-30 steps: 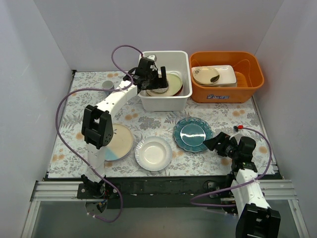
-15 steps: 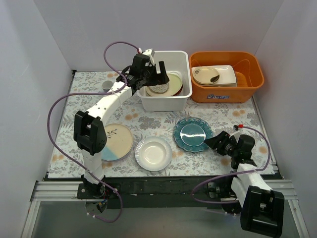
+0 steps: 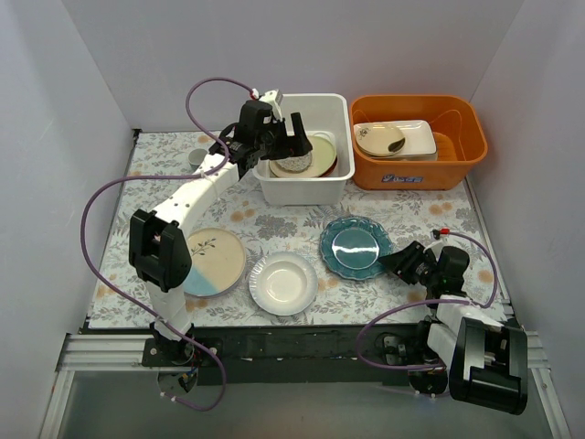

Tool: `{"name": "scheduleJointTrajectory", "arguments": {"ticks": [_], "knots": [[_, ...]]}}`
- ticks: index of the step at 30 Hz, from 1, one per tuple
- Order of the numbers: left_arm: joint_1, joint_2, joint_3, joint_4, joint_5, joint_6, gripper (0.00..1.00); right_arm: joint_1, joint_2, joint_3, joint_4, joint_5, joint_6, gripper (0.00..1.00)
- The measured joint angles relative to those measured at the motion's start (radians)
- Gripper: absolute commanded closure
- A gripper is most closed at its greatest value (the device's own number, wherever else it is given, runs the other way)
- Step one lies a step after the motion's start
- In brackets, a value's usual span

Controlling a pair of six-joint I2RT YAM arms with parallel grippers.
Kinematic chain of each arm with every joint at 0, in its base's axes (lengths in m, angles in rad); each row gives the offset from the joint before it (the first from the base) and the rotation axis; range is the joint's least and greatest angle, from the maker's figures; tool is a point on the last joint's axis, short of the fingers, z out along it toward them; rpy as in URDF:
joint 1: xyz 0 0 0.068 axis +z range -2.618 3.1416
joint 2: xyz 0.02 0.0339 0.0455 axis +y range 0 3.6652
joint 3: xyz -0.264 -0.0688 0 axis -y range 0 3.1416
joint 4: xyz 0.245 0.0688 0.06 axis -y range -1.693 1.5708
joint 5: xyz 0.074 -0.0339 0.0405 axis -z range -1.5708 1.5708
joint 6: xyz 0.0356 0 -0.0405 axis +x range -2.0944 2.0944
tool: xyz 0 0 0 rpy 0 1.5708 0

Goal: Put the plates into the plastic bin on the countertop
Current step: Pick up the plate at the center of the board.

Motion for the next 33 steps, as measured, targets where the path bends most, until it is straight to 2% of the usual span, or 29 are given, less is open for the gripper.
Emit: {"name": "scheduleJointTrajectory", "arguments": {"ticks": [14,18,19,22,33], "knots": [[-0.001,-0.019,-0.037,0.017,0.023,-0.013,0.13,0.0,0.059,0.0,0.063,0.002,0.058,0.58],[-0.001,-0.042,-0.067,0.028,0.033,-0.021,0.13,0.0,0.059,-0.001,0.066,0.007,0.068,0.8],[-0.001,-0.047,-0.073,0.03,0.037,-0.025,0.13,0.0,0.059,-0.001,0.068,0.007,0.071,0.88],[-0.001,-0.062,-0.09,0.036,0.053,-0.037,0.13,-0.001,0.058,-0.001,0.076,0.003,0.097,0.99],[-0.001,-0.114,-0.206,0.078,0.09,-0.064,0.12,-0.001,0.055,-0.001,0.119,-0.009,0.132,0.99]]}}
